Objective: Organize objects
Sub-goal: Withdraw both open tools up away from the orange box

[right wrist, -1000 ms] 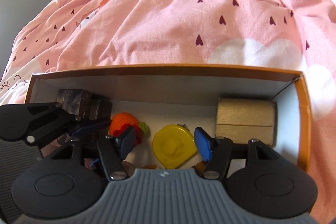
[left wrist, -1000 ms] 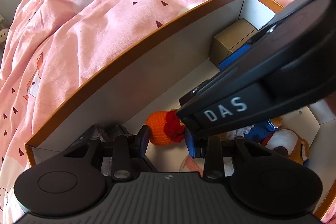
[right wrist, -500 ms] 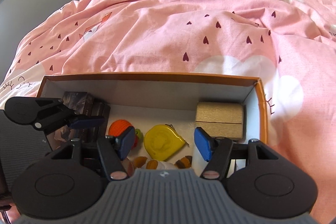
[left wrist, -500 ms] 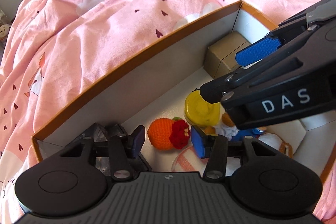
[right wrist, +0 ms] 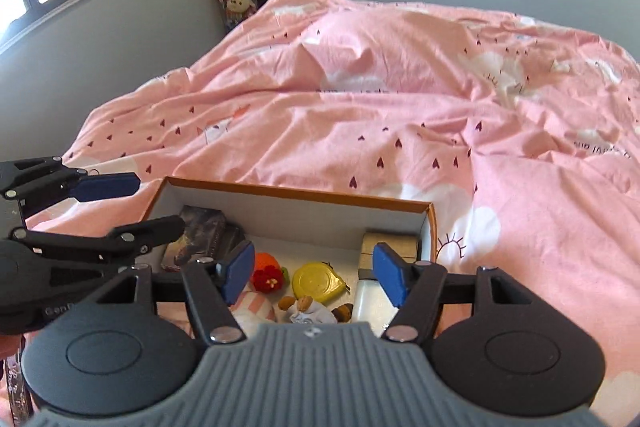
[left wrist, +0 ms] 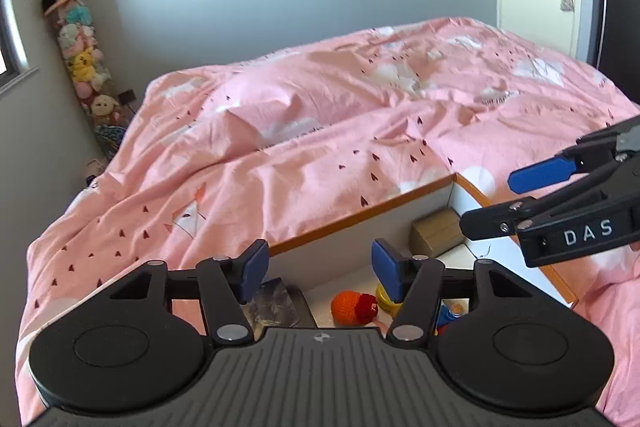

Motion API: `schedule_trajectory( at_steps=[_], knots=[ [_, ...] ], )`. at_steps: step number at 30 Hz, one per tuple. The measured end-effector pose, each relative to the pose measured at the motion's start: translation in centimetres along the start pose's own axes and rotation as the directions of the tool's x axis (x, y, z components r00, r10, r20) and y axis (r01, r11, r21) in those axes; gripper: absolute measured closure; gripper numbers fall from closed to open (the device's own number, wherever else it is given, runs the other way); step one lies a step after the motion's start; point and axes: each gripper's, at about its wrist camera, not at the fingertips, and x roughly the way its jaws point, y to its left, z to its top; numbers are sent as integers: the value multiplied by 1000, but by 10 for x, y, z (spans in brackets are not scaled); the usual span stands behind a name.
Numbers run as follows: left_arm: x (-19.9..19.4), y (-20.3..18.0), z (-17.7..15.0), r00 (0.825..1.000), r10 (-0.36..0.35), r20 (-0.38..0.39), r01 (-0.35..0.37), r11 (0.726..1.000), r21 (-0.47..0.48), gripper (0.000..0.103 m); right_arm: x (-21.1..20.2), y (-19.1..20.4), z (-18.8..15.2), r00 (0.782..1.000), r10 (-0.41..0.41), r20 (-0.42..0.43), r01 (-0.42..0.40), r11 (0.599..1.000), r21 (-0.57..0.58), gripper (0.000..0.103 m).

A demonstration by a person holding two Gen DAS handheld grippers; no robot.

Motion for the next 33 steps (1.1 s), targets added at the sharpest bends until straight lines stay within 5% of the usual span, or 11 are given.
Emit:
schedule_trajectory(
  at_steps=[5, 10, 21, 27, 33],
  knots=[
    [-42, 12, -8, 990, 85, 116, -73, 992, -100, 18, -51, 16, -22, 987, -8, 163, 17, 998, -57, 31],
    [-69, 4, -26, 960, 214, 182, -186, 970, -156, 12, -84, 31, -50, 957, -11, 290, 32, 997, -68, 24],
    [-44, 0, -85, 987, 160, 2, -150, 926, -346, 12, -63, 31, -105, 974, -74, 214, 75, 997, 3, 23],
    [-27, -5, -108, 987, 115, -114, -151, 913, -379, 12, -43, 28, -126, 983, -89, 161, 86, 996, 27, 23],
    [-23, -12, -119, 982, 109, -152, -159, 914, -374, 12, -34, 30, -137, 988, -83, 131, 81, 996, 22, 23]
  ],
)
